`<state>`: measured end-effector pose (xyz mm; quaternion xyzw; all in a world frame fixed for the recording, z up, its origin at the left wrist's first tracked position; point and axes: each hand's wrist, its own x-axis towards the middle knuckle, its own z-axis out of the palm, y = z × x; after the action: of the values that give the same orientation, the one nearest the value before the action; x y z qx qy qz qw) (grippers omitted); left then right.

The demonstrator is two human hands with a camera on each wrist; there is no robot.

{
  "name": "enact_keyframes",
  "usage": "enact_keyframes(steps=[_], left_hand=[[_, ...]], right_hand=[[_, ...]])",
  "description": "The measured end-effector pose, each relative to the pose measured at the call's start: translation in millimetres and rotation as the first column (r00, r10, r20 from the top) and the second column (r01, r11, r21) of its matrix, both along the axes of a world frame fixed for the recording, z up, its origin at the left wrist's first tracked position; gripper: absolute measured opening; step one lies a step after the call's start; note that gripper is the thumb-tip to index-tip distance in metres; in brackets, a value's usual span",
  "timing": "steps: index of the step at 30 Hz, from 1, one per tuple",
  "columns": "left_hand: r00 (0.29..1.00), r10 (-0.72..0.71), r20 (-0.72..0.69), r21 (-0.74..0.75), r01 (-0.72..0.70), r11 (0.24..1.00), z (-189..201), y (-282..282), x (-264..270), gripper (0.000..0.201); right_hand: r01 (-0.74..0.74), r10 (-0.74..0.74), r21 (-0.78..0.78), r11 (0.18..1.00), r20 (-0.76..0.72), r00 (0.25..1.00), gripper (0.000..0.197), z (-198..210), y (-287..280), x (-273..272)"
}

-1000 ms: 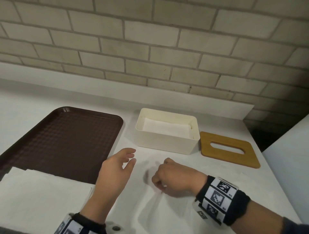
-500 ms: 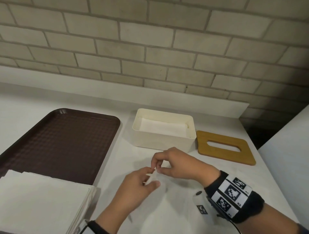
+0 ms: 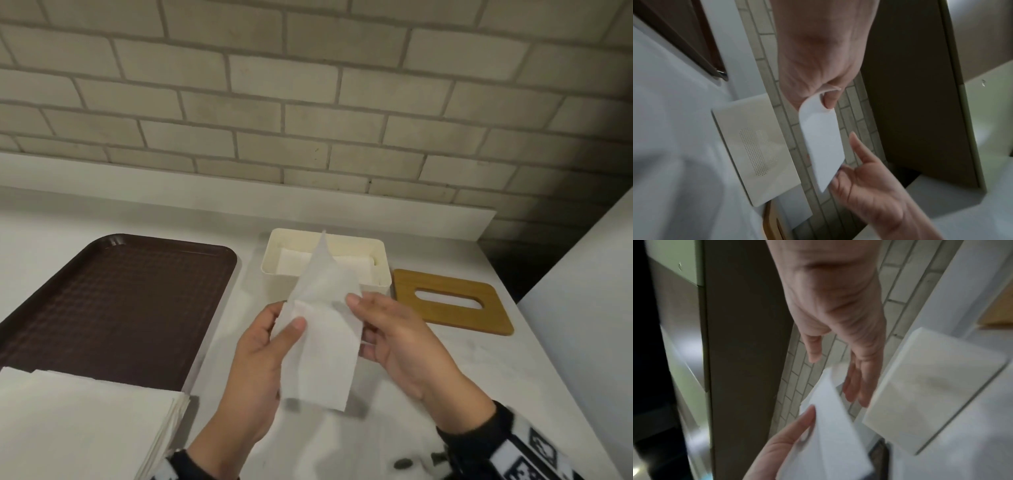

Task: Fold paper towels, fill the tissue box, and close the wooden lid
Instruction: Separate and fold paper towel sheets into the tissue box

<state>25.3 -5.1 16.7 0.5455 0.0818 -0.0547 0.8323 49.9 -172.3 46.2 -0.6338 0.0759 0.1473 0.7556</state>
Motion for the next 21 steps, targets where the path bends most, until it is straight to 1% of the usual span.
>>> enact_keyframes(steps=[2,3,5,6,7,8,10,11,12,13,14,15,16,17,18,19,20,21], left_hand=[[0.999,-0.04,0.015,0.033,0.039,0.999,2.4,-3.1,-0.9,0.033],[0.997,-0.074,0.027,0.025,0.073,0.997,3.8,-2.0,-0.8,0.036],[0.988,-0.152,0.04,-0.012,0.153,0.988,5.2,5.0,0.3,0.045],[0.984,-0.175,0.035,-0.029,0.176,0.984,7.3,9.5,1.3,0.047],[0.984,-0.174,0.026,-0.036,0.175,0.984,9.9,13.5,2.0,0.045],[0.989,-0.146,0.015,-0.04,0.146,0.988,10.8,18.0,2.8,0.039],[0.999,-0.053,-0.007,-0.028,0.052,0.998,9.8,27.4,2.3,0.03],[1.0,-0.011,-0.01,-0.012,0.01,1.0,8.2,33.1,0.5,0.028],[1.0,0.023,-0.015,0.002,-0.023,1.0,6.5,39.5,-1.9,0.027],[0.999,0.048,-0.02,0.002,-0.048,0.999,5.7,46.4,-5.0,0.027],[0.997,0.067,-0.024,-0.008,-0.067,0.998,5.3,53.0,-8.5,0.027],[0.997,0.079,-0.022,-0.022,-0.08,0.997,5.1,60.4,-11.6,0.027],[0.996,0.085,-0.016,-0.034,-0.085,0.996,5.2,67.2,-14.4,0.027],[0.996,0.086,-0.008,-0.046,-0.086,0.995,5.6,72.9,-16.8,0.027],[0.996,0.093,-0.002,-0.05,-0.093,0.994,5.3,77.8,-18.5,0.027],[0.995,0.099,0.004,-0.046,-0.099,0.994,4.5,81.6,-19.7,0.027],[0.995,0.104,0.008,-0.04,-0.104,0.994,3.0,84.1,-20.3,0.027],[0.994,0.108,0.008,-0.037,-0.108,0.994,1.7,85.1,-20.3,0.027]], right_hand=[[0.069,-0.06,-0.078,0.995,0.109,0.992,0.025,5.7,3.2,4.5],[0.07,-0.05,-0.124,0.99,0.155,0.987,0.022,8.0,4.3,5.9],[-0.007,0.048,-0.204,0.979,0.2,0.979,0.02,11.8,8.1,5.8],[-0.06,0.104,-0.218,0.974,0.198,0.975,0.019,12.7,10.5,4.2],[-0.114,0.154,-0.21,0.971,0.184,0.971,0.018,12.1,13.2,2.7],[-0.158,0.192,-0.2,0.967,0.164,0.968,0.015,12.2,16.8,1.9],[-0.2,0.233,-0.236,0.951,0.123,0.965,0.011,5.2,19.3,6.4],[-0.2,0.238,-0.293,0.935,0.099,0.966,0.014,-1.7,17.4,12.9],[-0.193,0.243,-0.4,0.896,0.078,0.967,0.017,-10.9,13.3,21.0],[-0.191,0.259,-0.551,0.812,0.047,0.965,0.019,-22.0,7.7,29.4],[-0.203,0.287,-0.706,0.678,0.0,0.958,0.023,-33.1,2.4,36.4],[-0.222,0.312,-0.828,0.515,-0.06,0.948,0.03,-43.4,-1.6,41.1],[-0.246,0.326,-0.897,0.367,-0.124,0.937,0.039,-52.6,-3.7,43.8],[-0.272,0.338,-0.926,0.26,-0.176,0.924,0.048,-60.0,-4.3,44.8],[-0.285,0.344,-0.939,0.193,-0.207,0.916,0.057,-65.5,-3.5,45.9],[-0.285,0.343,-0.944,0.164,-0.216,0.914,0.064,-70.6,-2.5,48.1],[-0.286,0.336,-0.945,0.157,-0.221,0.915,0.069,-73.8,-1.4,50.9],[-0.288,0.337,-0.942,0.171,-0.218,0.916,0.072,-76.6,-0.7,53.5]])
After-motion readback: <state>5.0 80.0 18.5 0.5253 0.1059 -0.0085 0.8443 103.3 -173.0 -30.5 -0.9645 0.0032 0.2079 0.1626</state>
